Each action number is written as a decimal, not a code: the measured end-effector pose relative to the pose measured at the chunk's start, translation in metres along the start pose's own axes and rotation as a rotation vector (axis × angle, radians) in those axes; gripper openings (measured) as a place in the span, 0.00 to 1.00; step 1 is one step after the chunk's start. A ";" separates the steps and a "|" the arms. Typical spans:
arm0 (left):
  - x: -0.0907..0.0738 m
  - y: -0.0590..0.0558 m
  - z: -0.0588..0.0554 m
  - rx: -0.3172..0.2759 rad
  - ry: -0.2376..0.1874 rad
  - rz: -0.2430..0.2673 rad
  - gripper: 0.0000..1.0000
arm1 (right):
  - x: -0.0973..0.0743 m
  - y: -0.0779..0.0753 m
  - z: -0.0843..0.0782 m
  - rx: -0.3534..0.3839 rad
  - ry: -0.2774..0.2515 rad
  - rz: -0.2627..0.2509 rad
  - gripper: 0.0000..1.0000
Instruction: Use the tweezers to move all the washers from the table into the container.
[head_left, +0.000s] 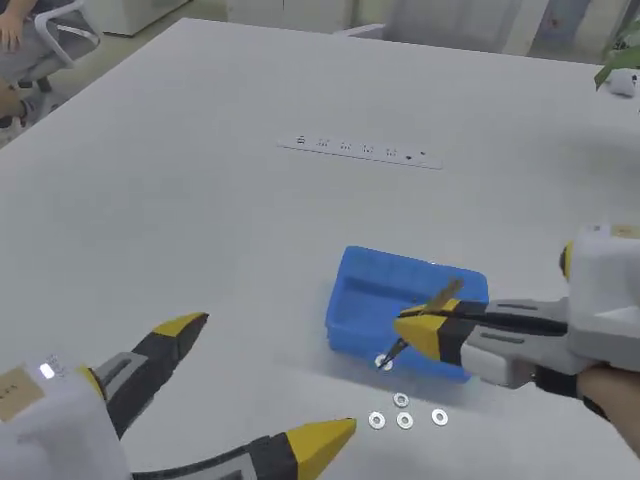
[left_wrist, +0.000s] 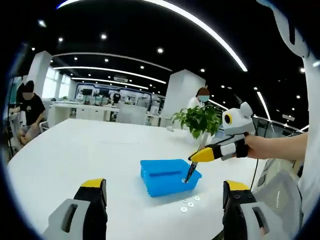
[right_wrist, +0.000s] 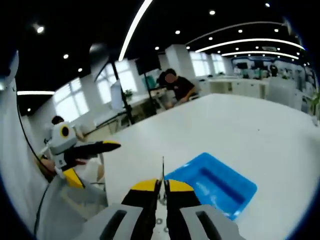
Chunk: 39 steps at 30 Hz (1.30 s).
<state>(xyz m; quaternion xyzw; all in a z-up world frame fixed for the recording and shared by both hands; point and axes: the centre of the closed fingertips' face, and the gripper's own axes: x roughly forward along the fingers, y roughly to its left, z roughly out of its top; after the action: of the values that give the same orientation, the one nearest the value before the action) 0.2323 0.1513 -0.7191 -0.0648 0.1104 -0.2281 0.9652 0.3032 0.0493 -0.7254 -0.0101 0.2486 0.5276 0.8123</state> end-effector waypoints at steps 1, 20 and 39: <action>0.000 -0.001 0.001 0.003 -0.009 0.000 0.99 | -0.002 -0.006 0.002 0.008 -0.010 -0.015 0.02; 0.001 0.002 -0.001 -0.001 -0.008 0.010 0.99 | 0.007 -0.093 -0.034 0.027 0.133 -0.246 0.03; 0.002 0.004 -0.006 -0.010 0.019 0.009 0.99 | -0.003 -0.092 -0.026 0.030 0.100 -0.243 0.03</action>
<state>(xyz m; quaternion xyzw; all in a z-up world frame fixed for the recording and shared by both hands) 0.2346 0.1535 -0.7265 -0.0671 0.1207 -0.2239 0.9648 0.3714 -0.0010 -0.7697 -0.0545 0.2936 0.4204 0.8568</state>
